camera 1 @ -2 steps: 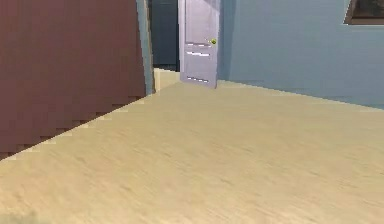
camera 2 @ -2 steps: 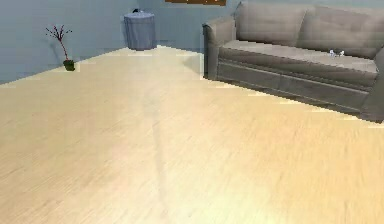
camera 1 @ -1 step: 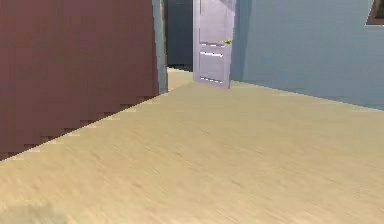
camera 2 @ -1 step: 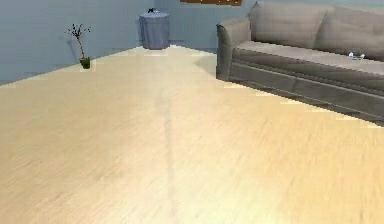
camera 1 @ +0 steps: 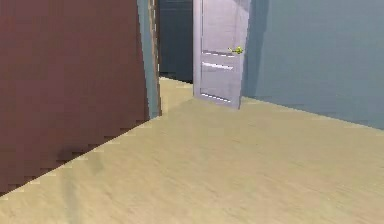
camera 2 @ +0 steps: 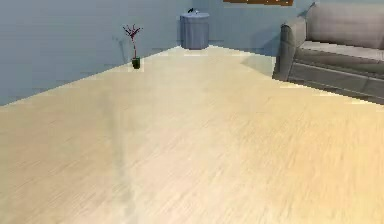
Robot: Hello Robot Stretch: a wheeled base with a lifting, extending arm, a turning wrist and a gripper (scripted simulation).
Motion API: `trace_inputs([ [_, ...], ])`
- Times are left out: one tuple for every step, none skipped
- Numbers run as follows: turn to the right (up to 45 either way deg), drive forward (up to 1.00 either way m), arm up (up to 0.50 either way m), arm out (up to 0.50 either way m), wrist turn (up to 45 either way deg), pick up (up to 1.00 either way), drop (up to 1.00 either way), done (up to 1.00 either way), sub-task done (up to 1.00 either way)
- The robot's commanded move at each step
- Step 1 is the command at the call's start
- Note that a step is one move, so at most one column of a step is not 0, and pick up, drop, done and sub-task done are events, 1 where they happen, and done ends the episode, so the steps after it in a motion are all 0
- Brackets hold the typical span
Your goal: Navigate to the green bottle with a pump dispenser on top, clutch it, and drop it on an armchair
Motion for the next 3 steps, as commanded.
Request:
trace_inputs([
  [0.0, 1.00, 0.00, 0.00, 0.0, 0.00, 0.00, 0.00, 0.00],
  [0.0, 1.00, 0.00, 0.00, 0.0, 0.00, 0.00, 0.00, 0.00],
  [0.0, 0.90, 0.00, 0.00, 0.0, 0.00, 0.00, 0.00, 0.00],
])
